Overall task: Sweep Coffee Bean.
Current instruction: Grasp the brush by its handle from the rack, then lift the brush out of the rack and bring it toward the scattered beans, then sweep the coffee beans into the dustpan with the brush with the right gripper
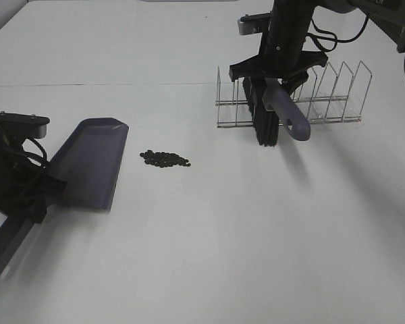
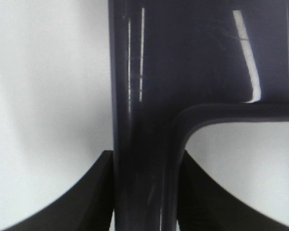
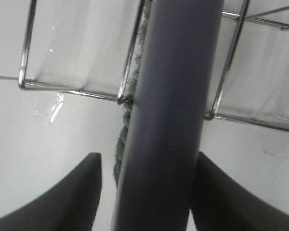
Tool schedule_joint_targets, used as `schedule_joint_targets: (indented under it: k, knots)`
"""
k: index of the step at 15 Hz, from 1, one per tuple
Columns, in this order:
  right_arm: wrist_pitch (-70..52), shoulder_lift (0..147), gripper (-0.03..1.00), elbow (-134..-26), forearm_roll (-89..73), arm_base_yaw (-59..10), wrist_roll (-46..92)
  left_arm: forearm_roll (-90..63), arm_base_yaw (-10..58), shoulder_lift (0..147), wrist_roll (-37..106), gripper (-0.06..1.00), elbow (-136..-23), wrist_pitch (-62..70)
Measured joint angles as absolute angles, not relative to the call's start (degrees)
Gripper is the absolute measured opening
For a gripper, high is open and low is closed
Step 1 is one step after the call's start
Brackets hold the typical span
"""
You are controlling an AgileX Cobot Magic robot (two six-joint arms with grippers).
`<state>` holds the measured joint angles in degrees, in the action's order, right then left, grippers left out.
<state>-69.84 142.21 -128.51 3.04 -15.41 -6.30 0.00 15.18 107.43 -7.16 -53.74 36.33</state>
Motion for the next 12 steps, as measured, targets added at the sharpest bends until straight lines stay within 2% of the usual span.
schedule_joint_targets:
  k: [2,7,12]
  knots:
    - [-69.96,142.21,0.3,-128.51,4.01,-15.41,-6.7,0.0,15.18,107.43,-7.16,0.33,-53.74,36.33]
    - [-69.96,142.09,0.3,-128.51,3.5,-15.18,-6.76,0.0,15.18,107.43,-7.16,0.33,-53.74,36.33]
    - [-70.59,132.53,0.29,-128.46,2.75,-15.18,-6.53,0.0,15.18,107.43,-7.16,0.33,-53.74,36.55]
